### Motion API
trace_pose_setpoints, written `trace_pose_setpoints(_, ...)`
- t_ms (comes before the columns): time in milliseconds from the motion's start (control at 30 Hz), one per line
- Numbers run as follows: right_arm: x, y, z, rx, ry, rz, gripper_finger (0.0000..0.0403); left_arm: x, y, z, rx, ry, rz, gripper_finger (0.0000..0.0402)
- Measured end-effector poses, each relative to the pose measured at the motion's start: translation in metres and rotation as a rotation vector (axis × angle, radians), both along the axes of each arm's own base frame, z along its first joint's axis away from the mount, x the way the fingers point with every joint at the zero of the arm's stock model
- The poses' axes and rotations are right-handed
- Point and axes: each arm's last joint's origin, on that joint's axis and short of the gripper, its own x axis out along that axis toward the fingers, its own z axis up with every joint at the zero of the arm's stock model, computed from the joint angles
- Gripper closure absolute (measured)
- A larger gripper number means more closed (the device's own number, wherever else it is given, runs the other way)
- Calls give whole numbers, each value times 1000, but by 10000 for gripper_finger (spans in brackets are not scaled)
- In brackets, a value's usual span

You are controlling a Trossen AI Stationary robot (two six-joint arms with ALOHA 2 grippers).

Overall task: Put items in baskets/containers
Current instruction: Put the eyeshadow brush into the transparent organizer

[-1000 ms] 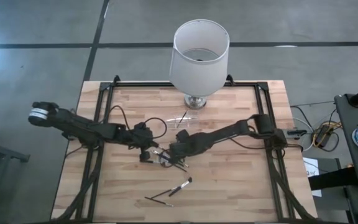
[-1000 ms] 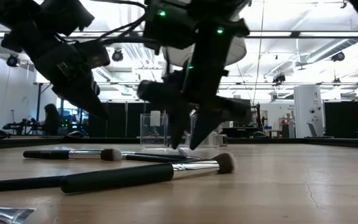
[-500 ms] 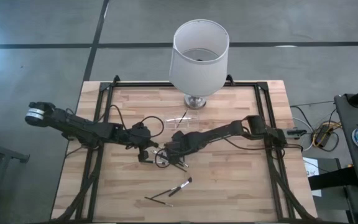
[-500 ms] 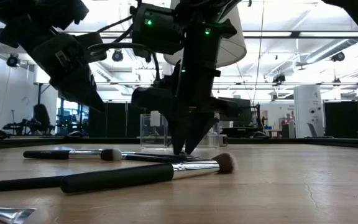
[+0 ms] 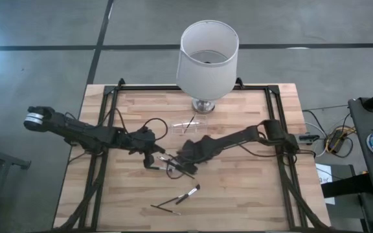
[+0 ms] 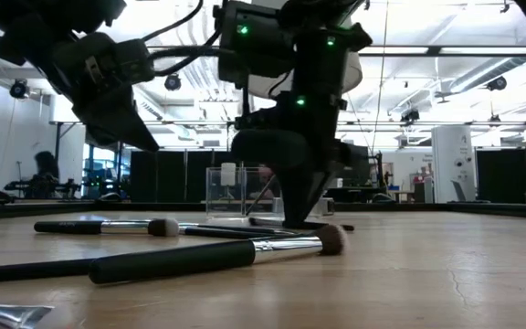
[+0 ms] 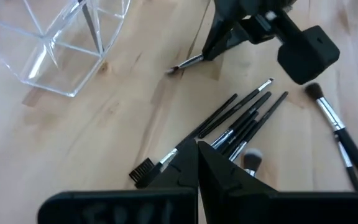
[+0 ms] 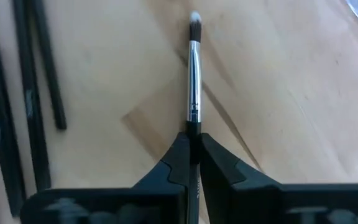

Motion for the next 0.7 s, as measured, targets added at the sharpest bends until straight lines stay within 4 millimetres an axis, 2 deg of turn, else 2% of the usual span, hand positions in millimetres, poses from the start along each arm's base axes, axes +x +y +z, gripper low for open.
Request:
trace_pose_setpoints(133,-14,-7,5,124,-160,56,389,-1,-5,0,-5,-2,3,399)
trace_pose_setpoints(233,-32,-14,7,180,-257,51,389,-2,-7,0,0,-1,19,399)
trace_pose_setpoints(333,-51,-23,7,209,-269,38,390,-2,-8,0,-2,-5,28,399)
trace_pose_setpoints(433,-61,-30,8,210,-265,16,390,-2,-8,-1,-1,-2,31,399)
trace_pose_setpoints(700,-48,-31,22,236,-439,44,390,0,-8,-3,-17,-111,53,399)
